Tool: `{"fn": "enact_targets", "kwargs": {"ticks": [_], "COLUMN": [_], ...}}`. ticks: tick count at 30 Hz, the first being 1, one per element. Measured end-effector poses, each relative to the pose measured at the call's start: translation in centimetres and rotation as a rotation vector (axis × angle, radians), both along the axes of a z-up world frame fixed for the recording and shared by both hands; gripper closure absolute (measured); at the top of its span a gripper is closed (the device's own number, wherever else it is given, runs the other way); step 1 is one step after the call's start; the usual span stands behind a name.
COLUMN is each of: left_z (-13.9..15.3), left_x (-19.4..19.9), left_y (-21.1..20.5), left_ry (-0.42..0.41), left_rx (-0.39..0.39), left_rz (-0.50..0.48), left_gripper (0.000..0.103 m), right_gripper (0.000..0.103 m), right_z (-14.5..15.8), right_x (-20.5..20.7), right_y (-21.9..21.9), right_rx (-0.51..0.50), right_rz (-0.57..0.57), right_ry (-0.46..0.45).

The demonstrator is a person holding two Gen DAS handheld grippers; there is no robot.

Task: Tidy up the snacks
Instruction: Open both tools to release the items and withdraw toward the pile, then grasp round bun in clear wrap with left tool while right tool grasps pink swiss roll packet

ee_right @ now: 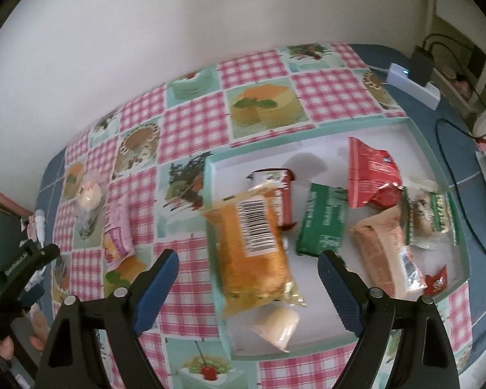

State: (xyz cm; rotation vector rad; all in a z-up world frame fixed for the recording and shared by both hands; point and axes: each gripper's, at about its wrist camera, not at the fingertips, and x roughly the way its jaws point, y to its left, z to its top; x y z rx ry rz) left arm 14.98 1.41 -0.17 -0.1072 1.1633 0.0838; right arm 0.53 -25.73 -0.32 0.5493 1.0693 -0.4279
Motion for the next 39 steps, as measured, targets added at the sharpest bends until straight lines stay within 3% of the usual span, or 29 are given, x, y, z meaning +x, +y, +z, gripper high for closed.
{"fn": "enact_targets", "kwargs": {"ticks": [12,26,39], "left_z": [-0.7,-1.2,-2.3], "left_x": [0.8,1.6,2.9], "left_y": [3.8,5.3,6.4], "left_ry": [0.017,0.023,0.055], "left_rx": [-0.009,0.062,0.052], "left_rz": [0.065,0.002,-0.027], "left_gripper": [0.007,0.007,0.007], "right_gripper": [0.013,0.013,0.013], "right_z": [-0.1,-2.0,-3.4], "right_x": [2.4,4.7,7.2], "right_y": [4.4,7.6,9.4], "right_rx": [-0.028,-0.061,-0.096], "right_rz": [0.101,0.182,0.223], "right_ry": [0.004,0.045,0.072]}}
